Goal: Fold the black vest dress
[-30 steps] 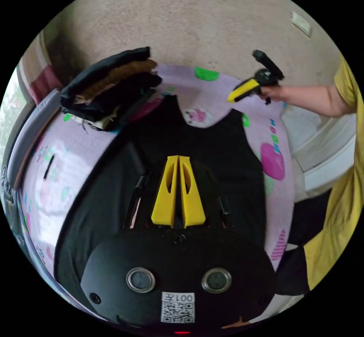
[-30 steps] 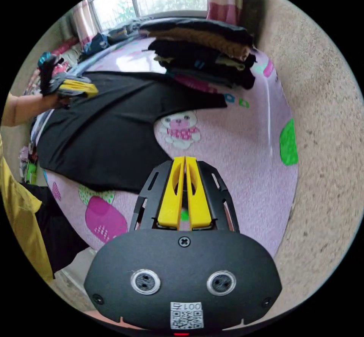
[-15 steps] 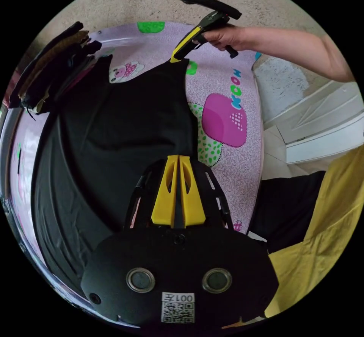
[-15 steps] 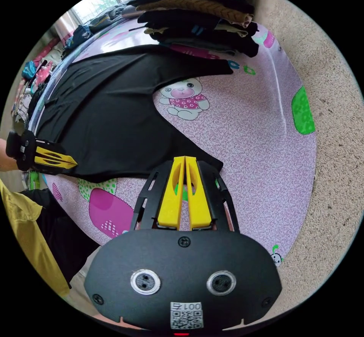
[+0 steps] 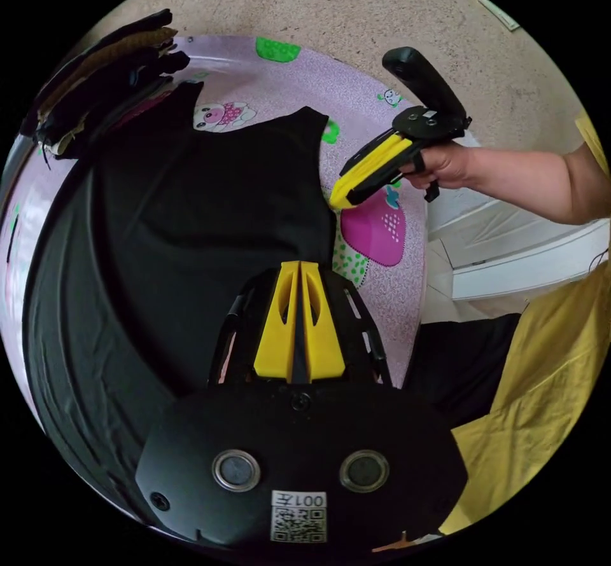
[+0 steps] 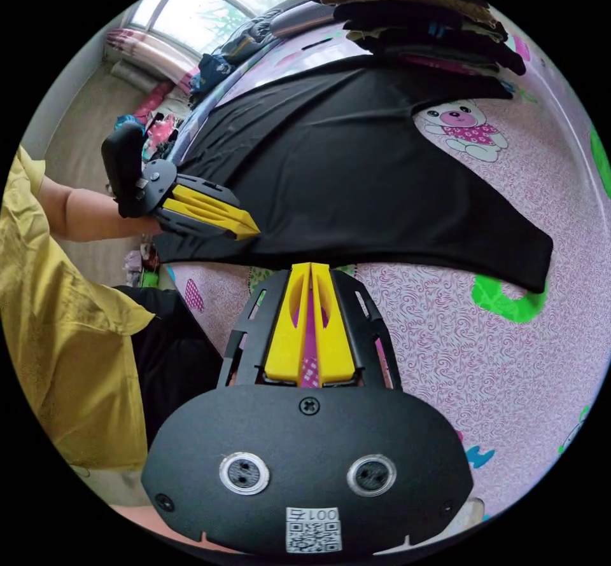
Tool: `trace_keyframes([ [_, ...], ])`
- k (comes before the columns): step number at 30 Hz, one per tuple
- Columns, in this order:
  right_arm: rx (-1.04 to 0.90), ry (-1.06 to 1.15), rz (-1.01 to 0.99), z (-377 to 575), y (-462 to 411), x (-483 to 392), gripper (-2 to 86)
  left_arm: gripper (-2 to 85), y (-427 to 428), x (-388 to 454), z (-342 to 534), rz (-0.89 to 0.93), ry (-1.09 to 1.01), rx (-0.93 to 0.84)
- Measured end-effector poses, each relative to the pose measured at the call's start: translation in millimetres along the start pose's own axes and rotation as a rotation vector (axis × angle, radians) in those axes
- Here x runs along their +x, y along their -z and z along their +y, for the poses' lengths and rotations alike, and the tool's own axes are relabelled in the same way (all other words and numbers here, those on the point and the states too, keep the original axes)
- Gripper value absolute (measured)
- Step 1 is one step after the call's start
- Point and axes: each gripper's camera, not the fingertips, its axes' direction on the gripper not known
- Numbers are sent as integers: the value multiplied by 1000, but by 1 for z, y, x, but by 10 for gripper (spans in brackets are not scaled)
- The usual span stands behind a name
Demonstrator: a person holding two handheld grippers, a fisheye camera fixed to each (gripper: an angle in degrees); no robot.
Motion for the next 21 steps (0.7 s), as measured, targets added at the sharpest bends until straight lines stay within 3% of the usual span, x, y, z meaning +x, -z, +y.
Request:
trace_keyframes([
  [7,36,-119,-12,-5,-9,17,0,-13,-16,-31,-6,77,89,-19],
  [15,-179,33,-338,-21,-40,21,1,-13,-21,-44,5,115,108,-11],
  [21,-326,60,-148,-11,-43,17,1,-14,-23,-46,13,124,109,-24],
])
